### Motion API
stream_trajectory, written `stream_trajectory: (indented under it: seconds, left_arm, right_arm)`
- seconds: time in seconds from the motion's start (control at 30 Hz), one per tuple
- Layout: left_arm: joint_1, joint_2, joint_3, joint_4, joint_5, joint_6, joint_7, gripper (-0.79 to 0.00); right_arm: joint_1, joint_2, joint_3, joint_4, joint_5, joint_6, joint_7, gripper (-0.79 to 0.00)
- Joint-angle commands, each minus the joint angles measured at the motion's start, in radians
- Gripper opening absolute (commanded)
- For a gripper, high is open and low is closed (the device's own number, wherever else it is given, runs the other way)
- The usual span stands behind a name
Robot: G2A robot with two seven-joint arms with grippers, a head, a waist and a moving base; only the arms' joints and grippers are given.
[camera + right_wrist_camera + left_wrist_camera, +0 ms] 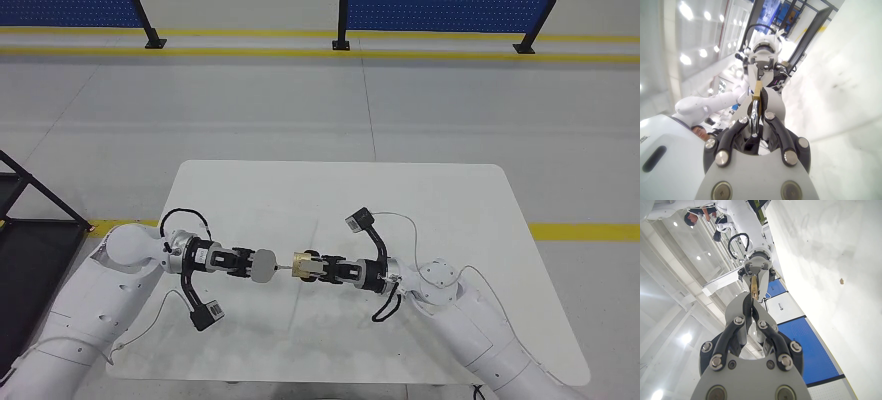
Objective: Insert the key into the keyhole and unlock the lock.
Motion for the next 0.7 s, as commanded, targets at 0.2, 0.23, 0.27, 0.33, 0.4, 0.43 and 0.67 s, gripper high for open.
stream_trajectory:
  seconds: [0.2, 0.23, 0.27, 0.33, 0.4, 0.43, 0.67]
  left_arm:
    - [-0.004, 0.001, 0.004, 0.006, 0.010, 0.013, -0.013, -0.785]
    - [-0.004, 0.001, 0.005, 0.006, 0.010, 0.013, -0.013, -0.785]
    - [-0.004, 0.001, 0.005, 0.007, 0.009, 0.014, -0.014, -0.785]
    - [-0.004, 0.001, 0.006, 0.008, 0.007, 0.014, -0.014, -0.785]
    - [-0.005, 0.001, 0.007, 0.006, 0.006, 0.014, -0.014, -0.785]
    - [-0.006, 0.001, 0.008, 0.006, 0.006, 0.015, -0.015, -0.785]
    - [-0.006, 0.002, 0.012, 0.004, 0.004, 0.015, -0.015, -0.785]
  right_arm:
    - [-0.004, -0.003, 0.005, -0.001, 0.001, -0.002, 0.000, -0.785]
    - [-0.004, -0.003, 0.005, -0.001, -0.001, -0.002, 0.000, -0.785]
    - [-0.004, -0.003, 0.006, -0.001, -0.003, -0.002, 0.002, -0.785]
    - [-0.005, -0.004, 0.006, -0.002, -0.004, 0.000, 0.002, -0.785]
    - [-0.005, -0.004, 0.006, -0.003, -0.005, 0.003, 0.002, -0.785]
    - [-0.005, -0.005, 0.006, -0.003, -0.006, 0.004, 0.003, -0.785]
    - [-0.005, -0.008, 0.007, -0.003, -0.009, 0.005, 0.004, -0.785]
